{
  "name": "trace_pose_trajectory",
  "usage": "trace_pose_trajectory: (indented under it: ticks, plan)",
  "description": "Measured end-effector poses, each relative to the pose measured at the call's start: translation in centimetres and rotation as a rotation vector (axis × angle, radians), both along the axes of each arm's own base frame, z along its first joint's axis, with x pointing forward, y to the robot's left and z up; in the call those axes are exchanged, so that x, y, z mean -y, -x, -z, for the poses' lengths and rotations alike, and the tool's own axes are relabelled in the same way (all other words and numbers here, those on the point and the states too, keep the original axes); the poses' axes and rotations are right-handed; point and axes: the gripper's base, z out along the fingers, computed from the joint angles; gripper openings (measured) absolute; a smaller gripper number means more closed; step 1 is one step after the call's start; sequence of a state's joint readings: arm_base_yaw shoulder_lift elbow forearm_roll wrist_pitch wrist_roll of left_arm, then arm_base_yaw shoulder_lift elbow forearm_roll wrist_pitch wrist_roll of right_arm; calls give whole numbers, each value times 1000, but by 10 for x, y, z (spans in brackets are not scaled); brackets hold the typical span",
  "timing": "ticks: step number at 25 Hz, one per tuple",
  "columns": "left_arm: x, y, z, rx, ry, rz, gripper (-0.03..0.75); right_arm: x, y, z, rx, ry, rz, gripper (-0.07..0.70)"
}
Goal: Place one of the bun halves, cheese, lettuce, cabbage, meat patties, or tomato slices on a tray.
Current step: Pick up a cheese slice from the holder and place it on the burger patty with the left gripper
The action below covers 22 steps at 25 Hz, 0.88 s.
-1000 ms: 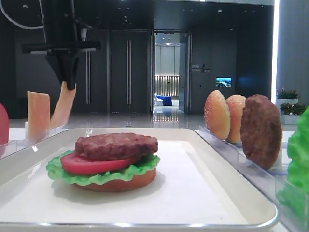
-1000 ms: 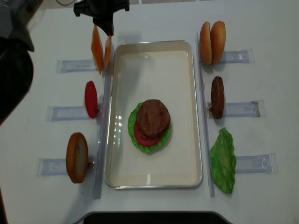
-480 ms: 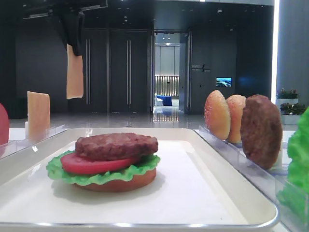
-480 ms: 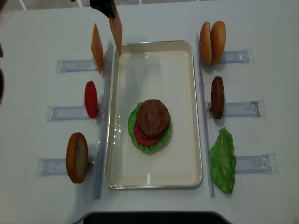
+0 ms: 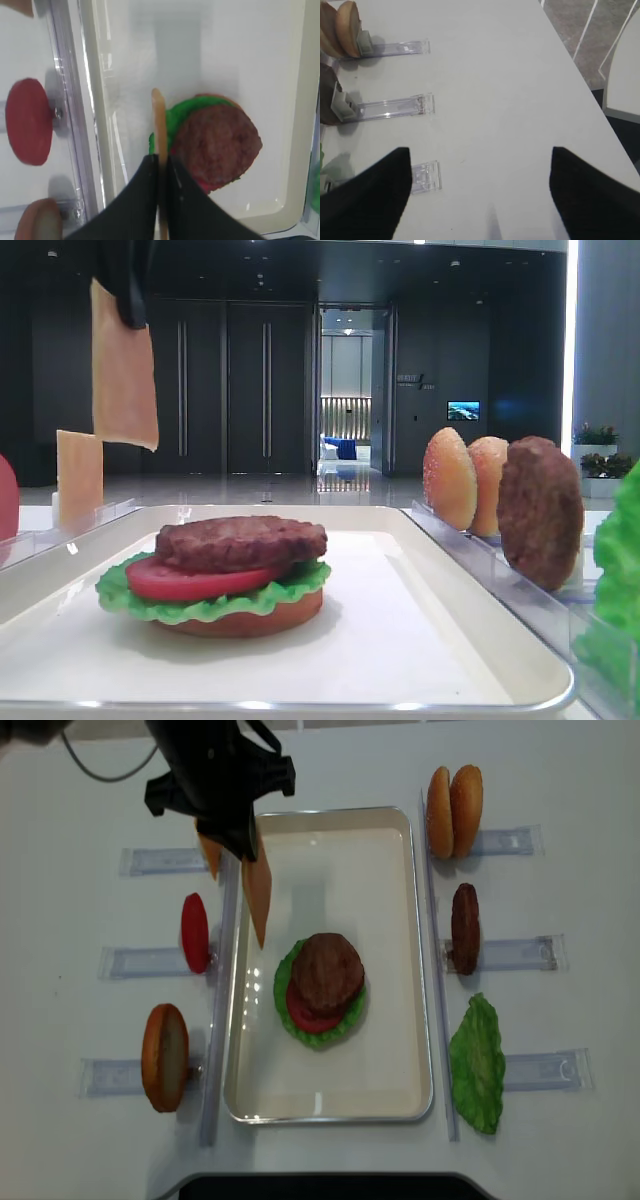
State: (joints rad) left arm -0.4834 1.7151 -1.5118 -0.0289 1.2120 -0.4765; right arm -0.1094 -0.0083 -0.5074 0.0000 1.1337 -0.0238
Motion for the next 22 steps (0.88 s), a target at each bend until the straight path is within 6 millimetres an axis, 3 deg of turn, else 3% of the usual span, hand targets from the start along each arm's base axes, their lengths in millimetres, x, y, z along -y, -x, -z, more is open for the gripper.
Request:
trace_pose_trajectory:
  ticks: [5, 8, 15, 22]
  plan:
    - [-18, 37, 0, 13, 21, -24, 20, 0, 0, 0, 0, 0, 0, 539]
    - [-25, 51, 10, 37, 52, -32, 20, 0, 0, 0, 0, 0, 0, 539]
    - [-6, 58, 35, 89, 317, 51, 20, 0, 0, 0, 0, 0, 0, 539]
    - [11, 57, 26, 176, 533, 134, 20, 0, 0, 0, 0, 0, 0, 539]
